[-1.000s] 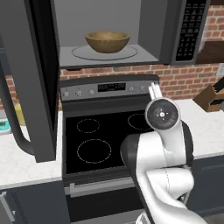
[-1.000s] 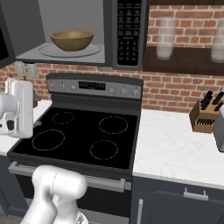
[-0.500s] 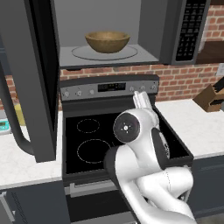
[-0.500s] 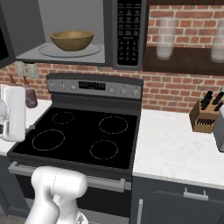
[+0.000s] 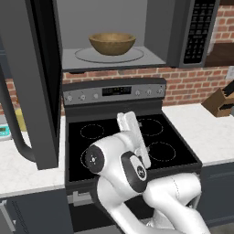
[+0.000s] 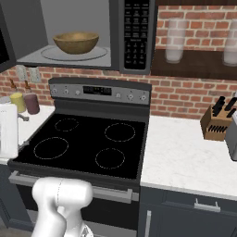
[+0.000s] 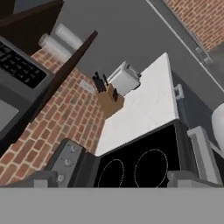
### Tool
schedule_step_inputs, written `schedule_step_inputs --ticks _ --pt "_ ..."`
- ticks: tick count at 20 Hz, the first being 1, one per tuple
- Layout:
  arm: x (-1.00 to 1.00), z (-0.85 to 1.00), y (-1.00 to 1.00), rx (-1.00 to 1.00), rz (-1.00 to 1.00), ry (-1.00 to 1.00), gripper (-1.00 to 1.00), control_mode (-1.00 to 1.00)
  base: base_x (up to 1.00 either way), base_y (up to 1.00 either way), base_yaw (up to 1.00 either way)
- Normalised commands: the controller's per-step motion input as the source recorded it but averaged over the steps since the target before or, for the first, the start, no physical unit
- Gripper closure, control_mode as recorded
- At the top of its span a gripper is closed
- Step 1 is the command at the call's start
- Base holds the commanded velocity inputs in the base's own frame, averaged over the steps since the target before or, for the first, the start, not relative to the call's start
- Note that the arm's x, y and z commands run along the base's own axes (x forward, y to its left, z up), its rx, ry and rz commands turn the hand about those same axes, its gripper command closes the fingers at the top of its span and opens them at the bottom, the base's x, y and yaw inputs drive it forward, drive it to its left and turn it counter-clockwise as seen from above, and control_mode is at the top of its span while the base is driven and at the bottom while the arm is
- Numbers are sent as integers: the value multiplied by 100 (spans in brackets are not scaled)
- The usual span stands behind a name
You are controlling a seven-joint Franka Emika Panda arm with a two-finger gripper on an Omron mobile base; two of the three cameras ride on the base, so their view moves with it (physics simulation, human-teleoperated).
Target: Open the microwave, place the bowl with waffle inside the microwave, then close the microwave door and turn it on.
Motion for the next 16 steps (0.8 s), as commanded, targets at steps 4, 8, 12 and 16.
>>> schedule_step_inputs --ticks 4,8,12,16 --pt "0 -37 38 -11 0 -18 -100 -100 0 0 0" --pt "0 -28 55 -31 -1 -17 -100 -100 0 0 0" --pt "0 -22 63 -35 -4 -2 -100 -100 0 0 0" --pt "0 -18 60 -35 -6 0 -100 -100 0 0 0"
